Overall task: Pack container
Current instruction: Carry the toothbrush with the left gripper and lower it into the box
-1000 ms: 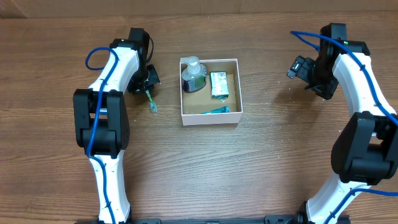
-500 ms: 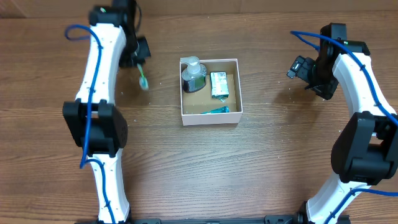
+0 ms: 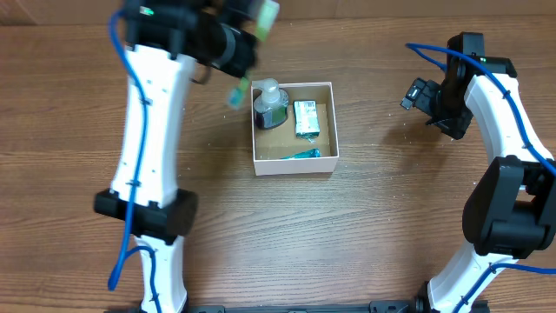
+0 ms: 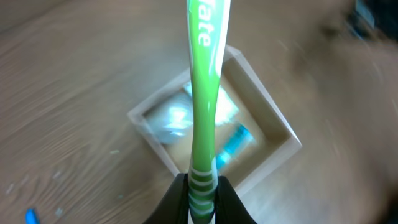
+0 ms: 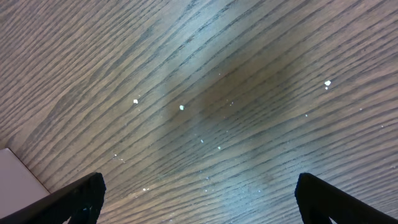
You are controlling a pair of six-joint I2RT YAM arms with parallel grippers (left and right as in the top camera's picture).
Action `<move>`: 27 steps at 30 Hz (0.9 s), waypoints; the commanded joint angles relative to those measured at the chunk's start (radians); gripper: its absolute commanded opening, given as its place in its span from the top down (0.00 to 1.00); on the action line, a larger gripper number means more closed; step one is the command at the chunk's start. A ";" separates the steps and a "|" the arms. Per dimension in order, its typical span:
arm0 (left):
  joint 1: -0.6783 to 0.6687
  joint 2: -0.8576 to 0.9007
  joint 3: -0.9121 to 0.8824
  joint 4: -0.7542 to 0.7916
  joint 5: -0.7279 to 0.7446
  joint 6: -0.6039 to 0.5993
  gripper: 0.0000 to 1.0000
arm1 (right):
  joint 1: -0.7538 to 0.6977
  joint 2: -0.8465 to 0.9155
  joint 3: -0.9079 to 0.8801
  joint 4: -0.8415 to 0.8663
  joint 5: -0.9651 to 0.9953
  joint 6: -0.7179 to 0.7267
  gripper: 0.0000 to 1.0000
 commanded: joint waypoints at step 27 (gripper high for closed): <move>-0.201 0.002 -0.596 0.246 -0.135 0.518 0.95 | 0.003 -0.005 0.001 0.004 0.006 0.005 0.00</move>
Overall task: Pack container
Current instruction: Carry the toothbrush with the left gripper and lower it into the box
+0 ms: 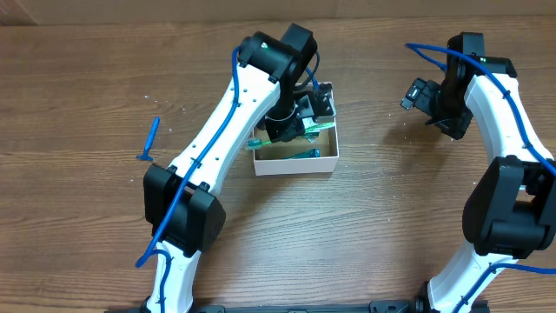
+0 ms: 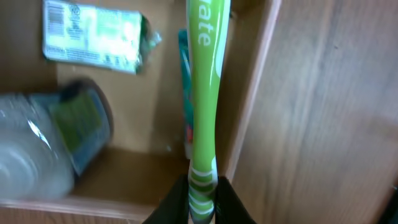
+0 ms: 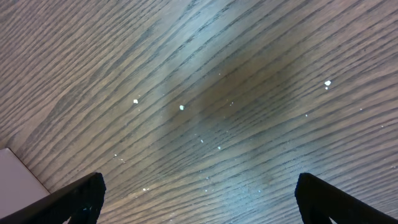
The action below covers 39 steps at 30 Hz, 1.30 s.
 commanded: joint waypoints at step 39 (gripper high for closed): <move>0.034 -0.001 -0.161 0.284 0.013 -0.246 0.40 | 0.003 -0.005 0.001 0.004 0.006 0.005 0.00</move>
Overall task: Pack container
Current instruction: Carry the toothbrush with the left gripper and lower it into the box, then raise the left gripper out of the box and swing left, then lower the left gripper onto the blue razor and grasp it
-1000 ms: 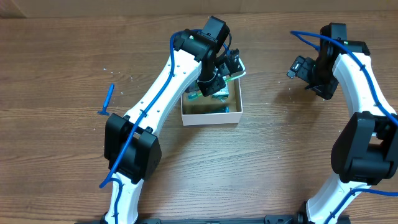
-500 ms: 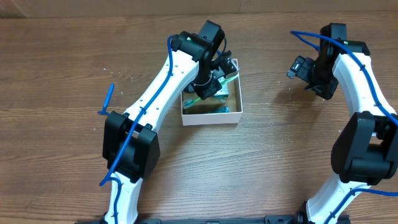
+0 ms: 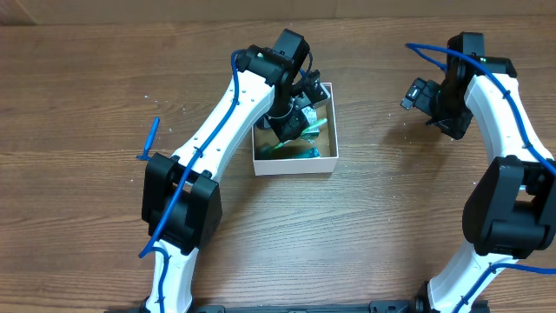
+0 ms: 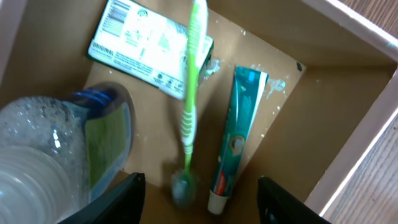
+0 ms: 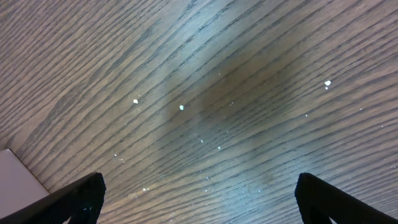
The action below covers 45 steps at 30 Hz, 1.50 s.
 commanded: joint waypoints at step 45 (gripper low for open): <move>0.554 -0.167 0.018 -0.350 -0.202 -0.484 0.31 | 0.003 -0.005 0.002 0.004 0.006 0.005 0.00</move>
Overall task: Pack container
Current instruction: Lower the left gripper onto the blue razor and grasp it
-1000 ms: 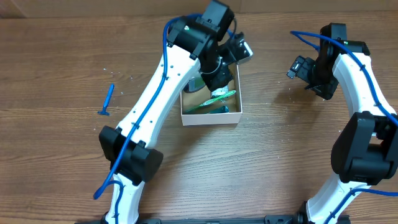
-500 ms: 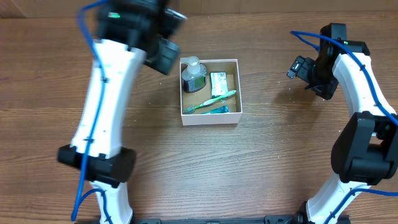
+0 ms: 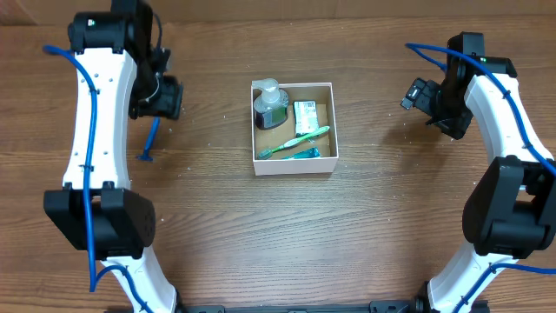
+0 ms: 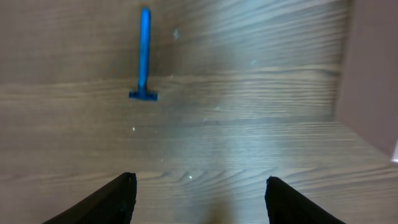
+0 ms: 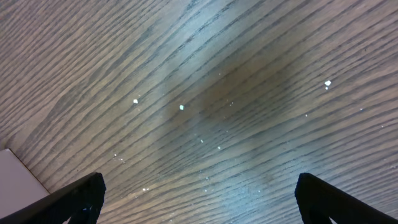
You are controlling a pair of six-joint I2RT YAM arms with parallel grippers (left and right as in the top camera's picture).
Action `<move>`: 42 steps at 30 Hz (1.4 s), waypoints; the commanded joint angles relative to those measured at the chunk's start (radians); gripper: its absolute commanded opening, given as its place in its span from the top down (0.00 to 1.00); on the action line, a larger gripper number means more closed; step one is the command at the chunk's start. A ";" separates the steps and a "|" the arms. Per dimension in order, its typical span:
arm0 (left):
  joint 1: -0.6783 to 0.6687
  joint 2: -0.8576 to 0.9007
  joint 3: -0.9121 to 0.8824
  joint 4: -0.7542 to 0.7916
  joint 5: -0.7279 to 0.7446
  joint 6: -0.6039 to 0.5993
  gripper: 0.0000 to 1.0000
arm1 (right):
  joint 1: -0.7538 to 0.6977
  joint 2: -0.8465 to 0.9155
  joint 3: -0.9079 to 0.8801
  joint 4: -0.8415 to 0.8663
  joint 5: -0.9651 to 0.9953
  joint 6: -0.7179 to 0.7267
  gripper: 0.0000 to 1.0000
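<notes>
The white box (image 3: 292,164) sits mid-table and holds a clear soap bottle (image 3: 269,104), a green packet (image 3: 305,117), a green toothbrush (image 3: 295,141) and a teal toothpaste tube (image 3: 301,154). A blue razor (image 3: 151,139) lies on the table to the left; in the left wrist view the razor (image 4: 144,53) lies ahead of the fingers. My left gripper (image 3: 165,97) (image 4: 198,202) hangs open and empty just above the razor. At the far right my right gripper (image 3: 417,94) (image 5: 199,199) is open over bare wood.
The box wall (image 4: 373,68) fills the right edge of the left wrist view. A corner of the box (image 5: 15,180) shows at the lower left of the right wrist view. Wood table (image 3: 347,235) lies all around.
My left gripper, open over the toothbrush inside the box, has moved out to the far left and now hangs open near the blue razor. The toothbrush stays in the box. The right arm is unmoved.
My left gripper held the green toothbrush beside the box, then down in the box, still shut on it. Then it was open with the toothbrush lying between packet and toothpaste. Now it is away at the left by the razor. The right arm never moved.
</notes>
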 commanded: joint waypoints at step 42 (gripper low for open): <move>0.152 0.081 -0.610 0.742 -0.046 0.187 0.32 | 0.003 -0.005 0.002 0.004 0.006 0.005 0.00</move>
